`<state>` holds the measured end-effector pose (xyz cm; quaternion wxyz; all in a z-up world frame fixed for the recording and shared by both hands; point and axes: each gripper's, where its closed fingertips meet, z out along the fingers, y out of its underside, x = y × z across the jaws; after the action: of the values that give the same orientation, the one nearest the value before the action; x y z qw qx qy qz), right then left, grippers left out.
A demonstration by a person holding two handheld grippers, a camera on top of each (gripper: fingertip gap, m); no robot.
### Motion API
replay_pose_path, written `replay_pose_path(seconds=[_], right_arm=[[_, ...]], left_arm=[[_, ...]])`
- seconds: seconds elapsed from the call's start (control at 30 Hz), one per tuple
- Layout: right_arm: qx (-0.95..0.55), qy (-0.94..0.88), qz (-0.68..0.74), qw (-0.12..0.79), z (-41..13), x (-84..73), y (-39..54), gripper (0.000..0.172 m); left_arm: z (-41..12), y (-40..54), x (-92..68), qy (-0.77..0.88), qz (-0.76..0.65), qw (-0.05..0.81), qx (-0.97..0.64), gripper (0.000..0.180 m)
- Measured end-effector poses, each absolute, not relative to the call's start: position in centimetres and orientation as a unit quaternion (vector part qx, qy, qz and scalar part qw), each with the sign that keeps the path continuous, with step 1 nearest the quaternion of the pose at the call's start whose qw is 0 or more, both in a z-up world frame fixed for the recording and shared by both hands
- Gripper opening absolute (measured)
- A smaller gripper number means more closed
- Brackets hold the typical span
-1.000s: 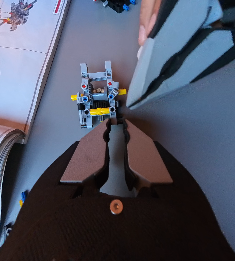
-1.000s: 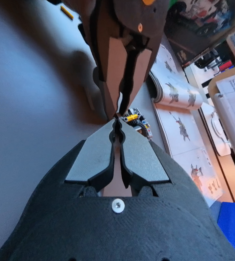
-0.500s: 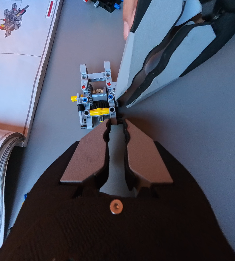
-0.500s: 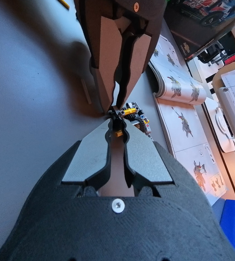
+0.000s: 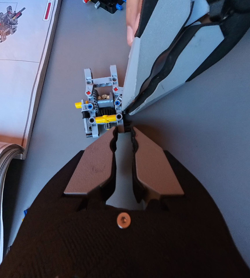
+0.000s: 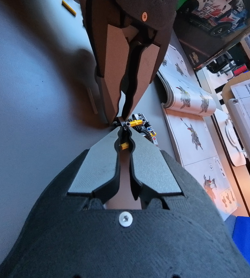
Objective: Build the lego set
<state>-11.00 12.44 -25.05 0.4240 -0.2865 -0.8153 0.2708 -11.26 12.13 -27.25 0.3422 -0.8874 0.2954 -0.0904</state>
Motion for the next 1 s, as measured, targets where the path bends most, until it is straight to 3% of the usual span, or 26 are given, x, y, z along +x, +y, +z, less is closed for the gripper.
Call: replay_pose_path(seconds=[0.53, 0.73, 1.0], right_arm=[[-0.304, -0.807, 0.286, 0.418, -24.8, -11.1, 12.8, 0.001], [-0.323, -0.785, 0.331, 0.413, -23.7, -11.0, 13.2, 0.004], [-0.297, -0.815, 0.303, 0.394, -24.9, -10.8, 13.1, 0.017]], left_arm=[[-27.2, 11.9, -11.7, 0.288, -0.094, 0.339, -0.891, 0.016], [-24.7, 10.1, -13.3, 0.289, -0.074, 0.343, -0.891, 0.019], [-26.8, 7.0, -11.9, 0.298, -0.104, 0.272, -0.909, 0.017]])
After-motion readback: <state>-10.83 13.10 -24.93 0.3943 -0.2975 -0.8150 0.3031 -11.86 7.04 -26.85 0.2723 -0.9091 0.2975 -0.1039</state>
